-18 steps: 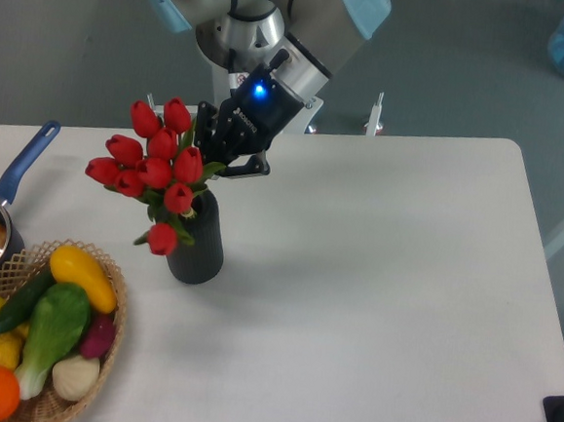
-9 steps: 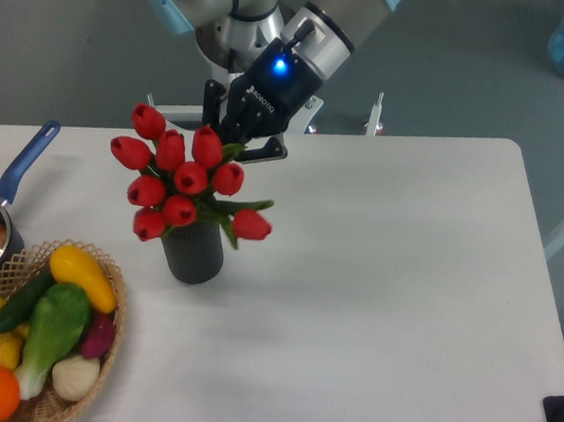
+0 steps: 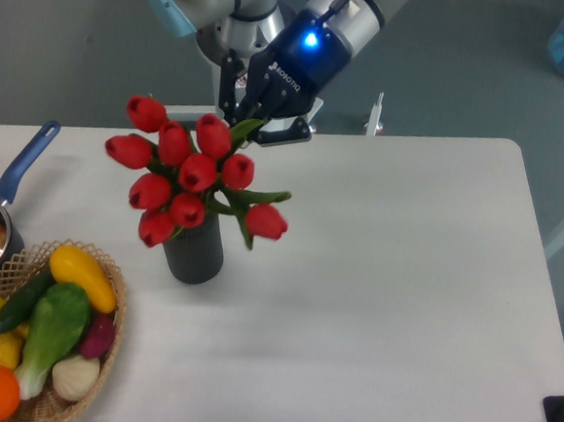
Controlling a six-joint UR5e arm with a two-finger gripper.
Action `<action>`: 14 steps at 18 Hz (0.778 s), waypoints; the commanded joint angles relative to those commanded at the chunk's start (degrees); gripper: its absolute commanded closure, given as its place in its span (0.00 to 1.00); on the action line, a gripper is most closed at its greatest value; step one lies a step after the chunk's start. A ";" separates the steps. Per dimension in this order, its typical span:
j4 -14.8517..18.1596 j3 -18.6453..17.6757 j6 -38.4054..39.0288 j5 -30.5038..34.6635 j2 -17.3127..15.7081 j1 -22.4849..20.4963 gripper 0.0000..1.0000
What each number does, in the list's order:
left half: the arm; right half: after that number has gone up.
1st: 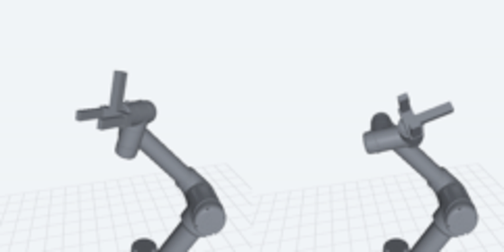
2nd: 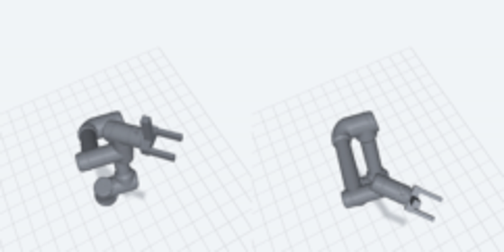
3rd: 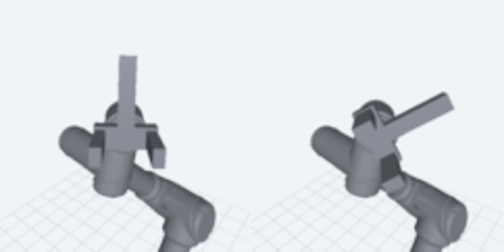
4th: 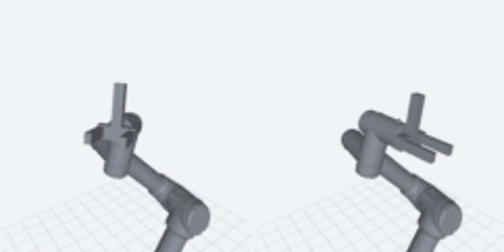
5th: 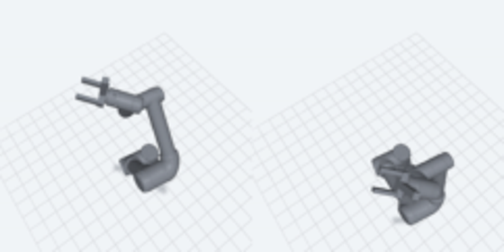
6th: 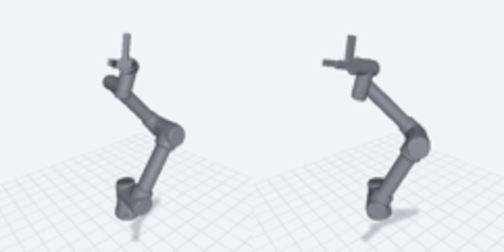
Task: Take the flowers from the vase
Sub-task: 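Lift the gripped tulips upward out of the black vase, then carry the tulip bunch away from the vase over the table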
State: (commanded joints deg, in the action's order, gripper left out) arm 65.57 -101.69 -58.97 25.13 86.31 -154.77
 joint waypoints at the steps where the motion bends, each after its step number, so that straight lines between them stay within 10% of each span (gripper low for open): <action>1: -0.52 0.09 -0.18 0.87 -0.09 -0.35 1.00; 14: -1.14 5.35 -4.13 24.77 5.17 -1.76 1.00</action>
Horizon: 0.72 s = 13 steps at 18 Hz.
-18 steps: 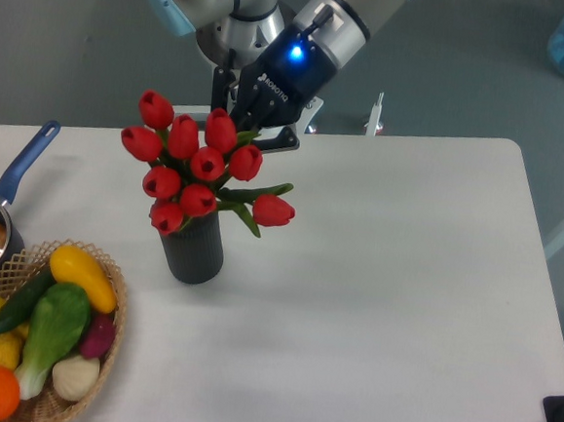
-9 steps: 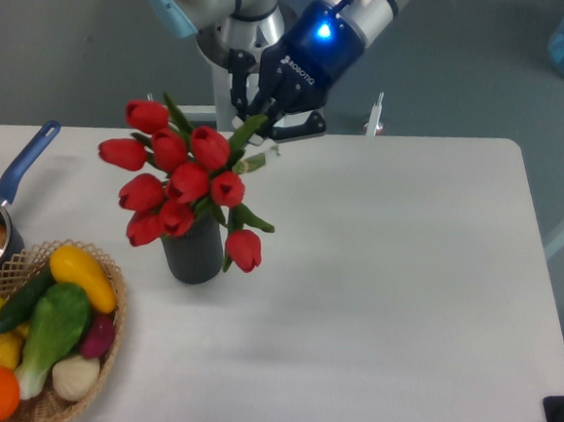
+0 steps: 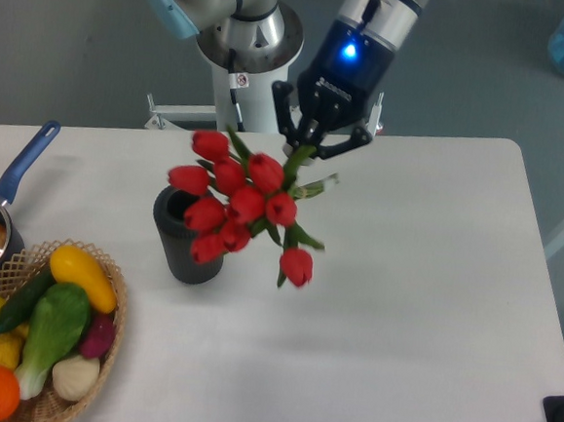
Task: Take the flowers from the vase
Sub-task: 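Carry the tulip bunch away from the vase over the table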
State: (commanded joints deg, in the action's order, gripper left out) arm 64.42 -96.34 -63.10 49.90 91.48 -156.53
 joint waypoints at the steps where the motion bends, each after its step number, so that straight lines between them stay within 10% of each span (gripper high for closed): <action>1: -0.09 0.88 -0.87 1.58 0.97 0.09 1.00; 13: 0.00 2.12 -7.91 20.30 5.54 3.60 1.00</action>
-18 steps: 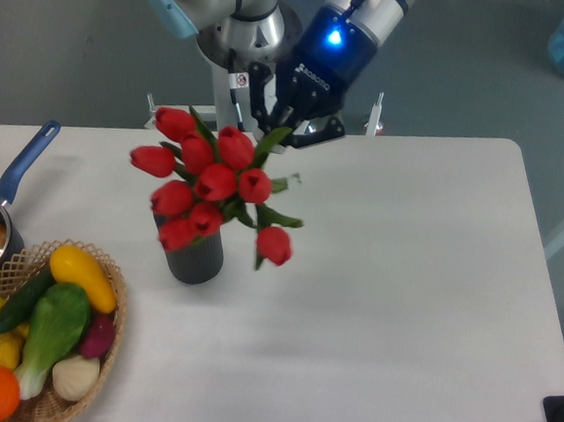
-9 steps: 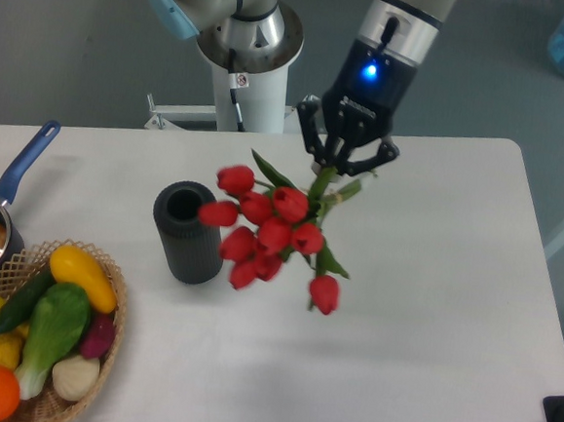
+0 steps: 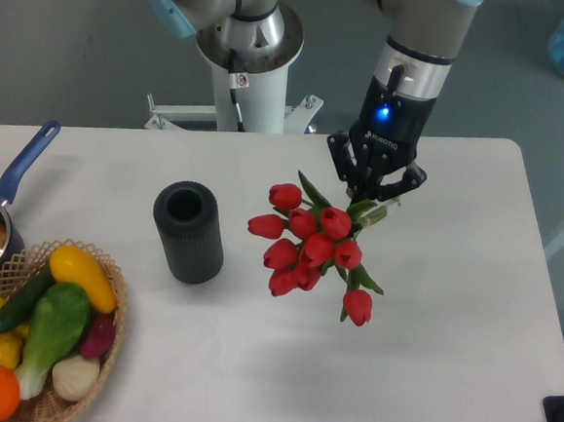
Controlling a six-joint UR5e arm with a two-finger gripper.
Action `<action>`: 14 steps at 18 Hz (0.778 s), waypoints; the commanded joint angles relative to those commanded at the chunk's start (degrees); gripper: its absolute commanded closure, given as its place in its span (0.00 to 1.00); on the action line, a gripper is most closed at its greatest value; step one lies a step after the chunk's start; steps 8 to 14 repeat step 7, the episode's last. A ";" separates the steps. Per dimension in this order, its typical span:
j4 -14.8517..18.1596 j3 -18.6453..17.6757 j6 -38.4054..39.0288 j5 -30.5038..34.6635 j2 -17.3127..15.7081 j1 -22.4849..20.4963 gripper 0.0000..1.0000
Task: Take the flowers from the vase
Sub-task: 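Carry the tulip bunch away from the vase over the table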
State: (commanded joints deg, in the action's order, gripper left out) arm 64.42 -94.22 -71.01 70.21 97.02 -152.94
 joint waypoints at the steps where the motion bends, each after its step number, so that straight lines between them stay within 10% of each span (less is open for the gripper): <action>1: 0.00 0.44 -0.78 1.67 0.53 0.96 0.98; 14: 0.70 2.55 -3.34 8.27 2.12 4.40 0.96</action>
